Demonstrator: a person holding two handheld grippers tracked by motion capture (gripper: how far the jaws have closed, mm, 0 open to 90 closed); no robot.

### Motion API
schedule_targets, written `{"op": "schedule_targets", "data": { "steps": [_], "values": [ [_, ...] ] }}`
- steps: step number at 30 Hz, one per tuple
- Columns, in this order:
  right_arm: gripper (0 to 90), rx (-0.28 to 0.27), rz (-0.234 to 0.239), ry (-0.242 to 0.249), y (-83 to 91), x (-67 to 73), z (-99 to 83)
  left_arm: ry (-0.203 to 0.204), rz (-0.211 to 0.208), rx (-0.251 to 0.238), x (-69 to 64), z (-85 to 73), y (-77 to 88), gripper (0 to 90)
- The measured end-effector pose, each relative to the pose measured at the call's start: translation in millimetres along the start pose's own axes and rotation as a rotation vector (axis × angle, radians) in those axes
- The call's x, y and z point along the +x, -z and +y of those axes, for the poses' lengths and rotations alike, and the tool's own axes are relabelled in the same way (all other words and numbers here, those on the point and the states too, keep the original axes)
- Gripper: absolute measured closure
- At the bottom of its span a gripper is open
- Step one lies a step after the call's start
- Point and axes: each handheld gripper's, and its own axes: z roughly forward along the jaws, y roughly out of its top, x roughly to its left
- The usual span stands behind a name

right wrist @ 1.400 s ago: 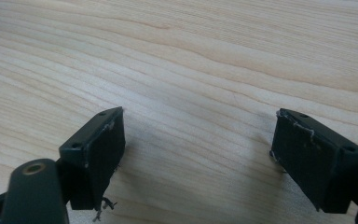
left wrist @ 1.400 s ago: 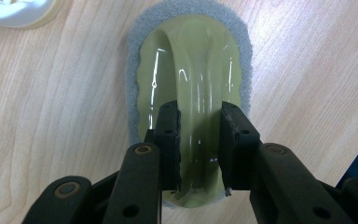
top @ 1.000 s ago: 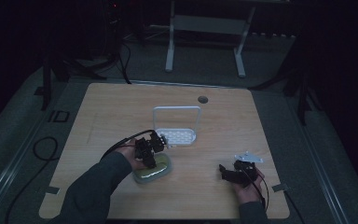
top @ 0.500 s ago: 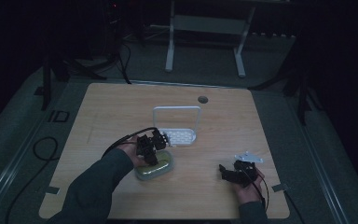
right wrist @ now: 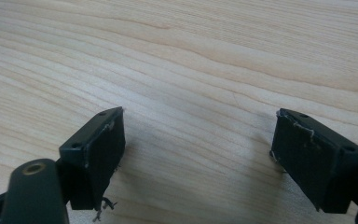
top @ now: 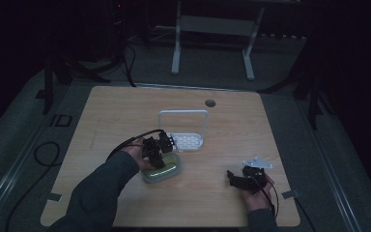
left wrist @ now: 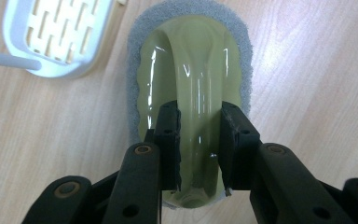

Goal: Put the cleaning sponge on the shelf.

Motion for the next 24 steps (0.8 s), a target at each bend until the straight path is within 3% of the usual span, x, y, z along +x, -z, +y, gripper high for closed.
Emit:
{"op": "schedule_targets", "data": {
  "steps": [24],
  "values": [
    [16.8,0.000,0.000,0.000,0.0,0.0,0.0,-0.051,0.027,-0.024,7.3,8.0,5.3,71.6]
  ]
}}
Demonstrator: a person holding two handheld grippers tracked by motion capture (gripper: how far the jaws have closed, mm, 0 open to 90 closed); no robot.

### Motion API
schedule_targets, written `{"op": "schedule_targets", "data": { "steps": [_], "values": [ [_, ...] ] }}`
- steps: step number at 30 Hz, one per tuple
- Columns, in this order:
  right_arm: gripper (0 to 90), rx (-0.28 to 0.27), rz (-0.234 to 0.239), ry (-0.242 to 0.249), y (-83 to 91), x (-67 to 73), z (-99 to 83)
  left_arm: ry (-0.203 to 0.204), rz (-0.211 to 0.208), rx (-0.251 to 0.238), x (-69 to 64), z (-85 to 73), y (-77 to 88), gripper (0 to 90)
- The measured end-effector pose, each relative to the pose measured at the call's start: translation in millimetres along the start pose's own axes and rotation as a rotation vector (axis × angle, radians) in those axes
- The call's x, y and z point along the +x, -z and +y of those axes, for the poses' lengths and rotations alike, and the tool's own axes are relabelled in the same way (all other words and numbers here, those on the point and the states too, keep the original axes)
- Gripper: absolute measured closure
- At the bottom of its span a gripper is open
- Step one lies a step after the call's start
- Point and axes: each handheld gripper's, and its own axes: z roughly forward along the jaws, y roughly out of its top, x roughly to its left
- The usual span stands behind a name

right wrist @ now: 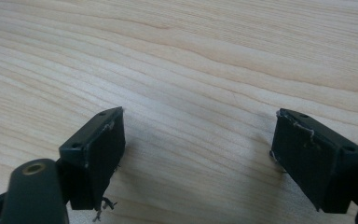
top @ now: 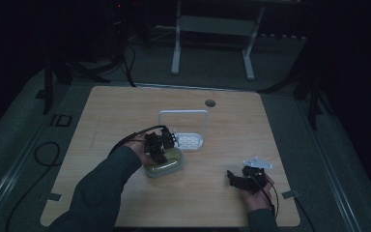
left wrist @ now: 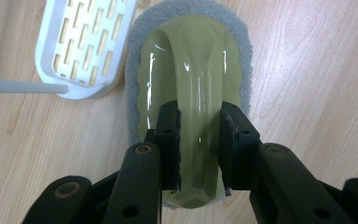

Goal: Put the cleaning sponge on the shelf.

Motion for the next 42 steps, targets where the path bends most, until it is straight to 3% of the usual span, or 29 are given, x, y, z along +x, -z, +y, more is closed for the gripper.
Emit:
{"op": "schedule_targets", "data": {
  "steps": [32,42],
  "values": [
    [16.9,0.000,0.000,-0.002,0.0,0.1,0.0,-0.064,0.032,-0.029,6.7,12.7,2.7,71.6],
    [16.8,0.000,0.000,-0.002,0.0,0.1,0.0,-0.105,0.052,-0.031,7.1,19.1,5.5,71.6]
  ]
}}
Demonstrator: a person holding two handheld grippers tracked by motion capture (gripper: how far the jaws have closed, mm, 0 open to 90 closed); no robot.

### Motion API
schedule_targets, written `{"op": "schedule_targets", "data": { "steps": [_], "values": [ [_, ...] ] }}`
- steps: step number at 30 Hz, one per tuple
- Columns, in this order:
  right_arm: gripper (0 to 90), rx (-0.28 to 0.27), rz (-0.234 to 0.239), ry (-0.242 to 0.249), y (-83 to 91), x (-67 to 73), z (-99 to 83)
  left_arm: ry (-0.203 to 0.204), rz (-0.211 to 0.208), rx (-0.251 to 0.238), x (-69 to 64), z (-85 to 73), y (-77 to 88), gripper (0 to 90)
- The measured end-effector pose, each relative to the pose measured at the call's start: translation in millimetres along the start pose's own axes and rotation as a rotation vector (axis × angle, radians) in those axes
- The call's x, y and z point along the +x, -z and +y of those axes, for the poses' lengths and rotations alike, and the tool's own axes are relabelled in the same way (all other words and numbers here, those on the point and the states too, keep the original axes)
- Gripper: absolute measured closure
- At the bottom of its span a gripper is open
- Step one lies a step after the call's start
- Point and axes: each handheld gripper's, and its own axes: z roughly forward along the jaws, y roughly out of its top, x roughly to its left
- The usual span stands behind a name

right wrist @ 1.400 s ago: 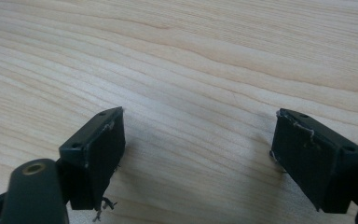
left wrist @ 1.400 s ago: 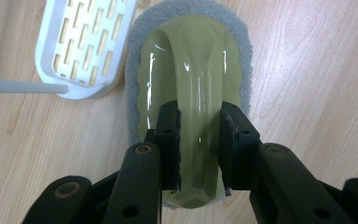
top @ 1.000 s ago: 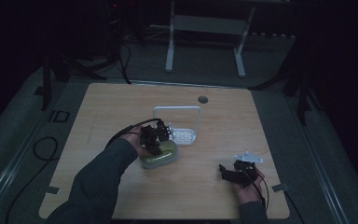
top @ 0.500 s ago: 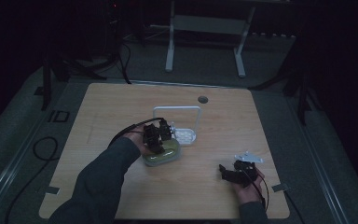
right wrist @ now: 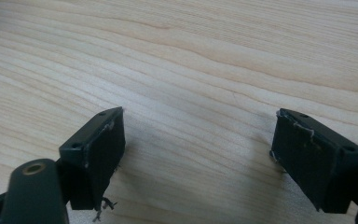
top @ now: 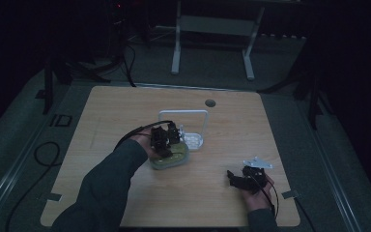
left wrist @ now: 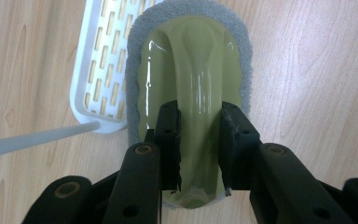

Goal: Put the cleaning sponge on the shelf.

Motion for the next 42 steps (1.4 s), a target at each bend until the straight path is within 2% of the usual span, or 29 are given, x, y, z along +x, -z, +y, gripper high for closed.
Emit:
{"op": "schedule_targets", "data": {
  "steps": [8,11,15,20,42],
  "values": [
    [16.8,0.000,0.000,0.001,0.0,0.0,0.0,-0.030,0.026,0.010,0.4,3.8,0.6,71.6],
    [16.8,0.000,0.000,0.001,0.0,-0.1,0.0,-0.032,0.026,0.005,0.6,4.3,0.6,71.6],
    [16.8,-0.001,0.000,0.001,0.0,-0.1,0.0,-0.037,0.052,0.004,1.3,5.3,-1.1,71.6],
    [16.8,0.000,0.000,0.001,0.0,-0.1,0.0,-0.048,0.064,-0.001,1.8,6.7,-3.1,71.6],
    [16.8,-0.001,0.000,0.000,0.0,0.0,0.0,-0.085,0.056,-0.003,6.8,13.0,-10.3,71.6]
  ]
}}
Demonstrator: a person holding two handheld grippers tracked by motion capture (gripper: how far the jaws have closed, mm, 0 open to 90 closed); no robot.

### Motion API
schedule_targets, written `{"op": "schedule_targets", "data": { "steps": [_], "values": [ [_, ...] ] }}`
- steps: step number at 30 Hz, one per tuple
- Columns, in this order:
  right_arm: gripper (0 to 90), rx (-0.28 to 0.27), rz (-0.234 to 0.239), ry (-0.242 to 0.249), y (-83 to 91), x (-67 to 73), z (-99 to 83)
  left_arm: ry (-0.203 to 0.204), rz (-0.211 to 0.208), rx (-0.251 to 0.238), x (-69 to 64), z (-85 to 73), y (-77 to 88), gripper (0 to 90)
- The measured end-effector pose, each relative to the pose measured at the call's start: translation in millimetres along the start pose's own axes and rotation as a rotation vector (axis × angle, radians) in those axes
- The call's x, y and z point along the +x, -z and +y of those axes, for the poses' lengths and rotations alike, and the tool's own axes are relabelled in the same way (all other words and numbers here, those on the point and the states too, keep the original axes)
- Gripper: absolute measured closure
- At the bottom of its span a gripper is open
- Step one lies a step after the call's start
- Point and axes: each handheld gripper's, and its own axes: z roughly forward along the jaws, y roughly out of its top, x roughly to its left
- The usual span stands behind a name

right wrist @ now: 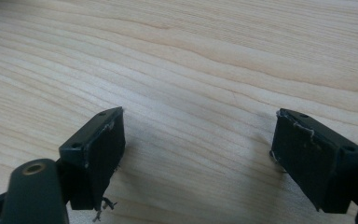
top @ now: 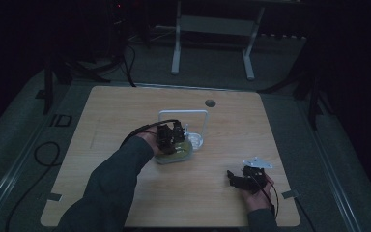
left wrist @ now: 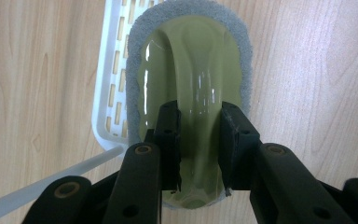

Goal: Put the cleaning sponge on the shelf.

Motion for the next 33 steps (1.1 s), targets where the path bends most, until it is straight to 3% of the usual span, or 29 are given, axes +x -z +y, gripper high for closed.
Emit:
{"op": "schedule_targets", "data": {
  "steps": [20,25,33],
  "values": [
    [16.8,0.001,0.000,-0.001,0.1,0.1,0.0,-0.015,-0.007,0.007,8.2,5.9,2.1,71.5],
    [16.8,0.001,0.000,-0.001,0.0,0.1,0.0,-0.039,-0.007,0.022,10.5,8.2,1.5,71.6],
    [16.8,0.001,0.000,0.000,0.0,0.0,0.0,-0.060,-0.005,0.004,14.0,14.7,7.0,71.6]
  ]
}}
